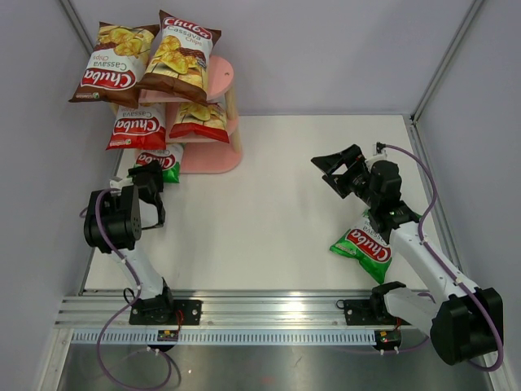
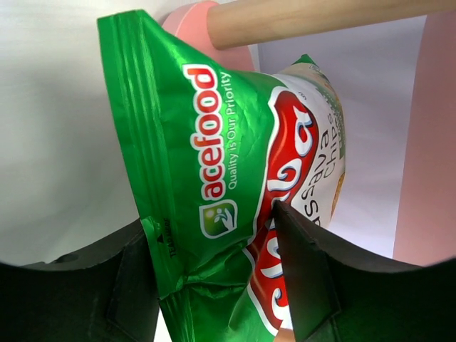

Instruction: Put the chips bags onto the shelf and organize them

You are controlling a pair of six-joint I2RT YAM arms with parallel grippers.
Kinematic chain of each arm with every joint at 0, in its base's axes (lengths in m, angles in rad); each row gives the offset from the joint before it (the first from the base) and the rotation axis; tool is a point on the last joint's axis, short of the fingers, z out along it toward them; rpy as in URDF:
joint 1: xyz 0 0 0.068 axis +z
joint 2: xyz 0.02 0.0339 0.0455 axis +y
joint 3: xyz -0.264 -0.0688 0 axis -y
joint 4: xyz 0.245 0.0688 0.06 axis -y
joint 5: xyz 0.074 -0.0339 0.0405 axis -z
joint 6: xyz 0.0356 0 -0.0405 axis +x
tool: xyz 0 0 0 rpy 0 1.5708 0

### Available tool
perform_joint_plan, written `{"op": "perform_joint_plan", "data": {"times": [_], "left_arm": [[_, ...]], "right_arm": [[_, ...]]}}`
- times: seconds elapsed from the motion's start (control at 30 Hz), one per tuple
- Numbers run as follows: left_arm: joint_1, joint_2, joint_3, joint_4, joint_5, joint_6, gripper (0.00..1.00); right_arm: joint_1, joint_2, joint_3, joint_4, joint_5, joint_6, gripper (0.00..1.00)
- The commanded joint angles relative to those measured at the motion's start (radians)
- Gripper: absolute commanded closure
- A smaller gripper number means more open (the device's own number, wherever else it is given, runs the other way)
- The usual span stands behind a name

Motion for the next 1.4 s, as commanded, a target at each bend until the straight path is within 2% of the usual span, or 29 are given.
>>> {"op": "perform_joint_plan", "data": {"times": [0.0,0.37,0.43,0.5,0.73,1.0,1.1,1.23,1.37], "left_arm": [[-0.003,0.035,0.053,-0.03,-0.051,0.012,0.41],[-0.02,0.089,0.124,-0.055,-0.068,-0.013,0.41],[-0.02,0.082,0.103,-0.044,-0.069,-0.019,0.33],[-0.02,0.06,0.069,0.002,-0.075,-0.027,0.2],[-0.02,-0.036,-0.012,-0.001,-0.081,-0.031,0.04],[-0.02,-0.144,-0.133,-0.003,-0.06,-0.065,0.01],[-0.018,-0.215,-0.155,-0.094,-0.02,-0.063,0.01],[-0.02,-0.359,-0.143,-0.414,0.023,-0.031,0.01],[-0.02,-0.538,-0.17,-0.564,0.044,0.033,0.01]], "right_arm": [[-0.005,-0.002,-0.006,0.053,-0.023,-0.004,0.01],[-0.006,0.009,-0.003,0.042,-0.023,-0.026,0.0],[-0.005,0.016,0.0,0.03,-0.017,-0.053,0.0],[-0.005,0.018,0.008,-0.005,0.001,-0.079,0.0],[-0.006,-0.005,0.036,-0.102,0.067,-0.177,0.01],[-0.037,0.085,0.193,-0.35,0.067,-0.337,0.01],[-0.075,0.128,0.253,-0.462,0.097,-0.408,0.0],[-0.143,0.129,0.269,-0.556,0.164,-0.443,0.0],[-0.197,0.109,0.252,-0.613,0.218,-0.474,0.01]]}}
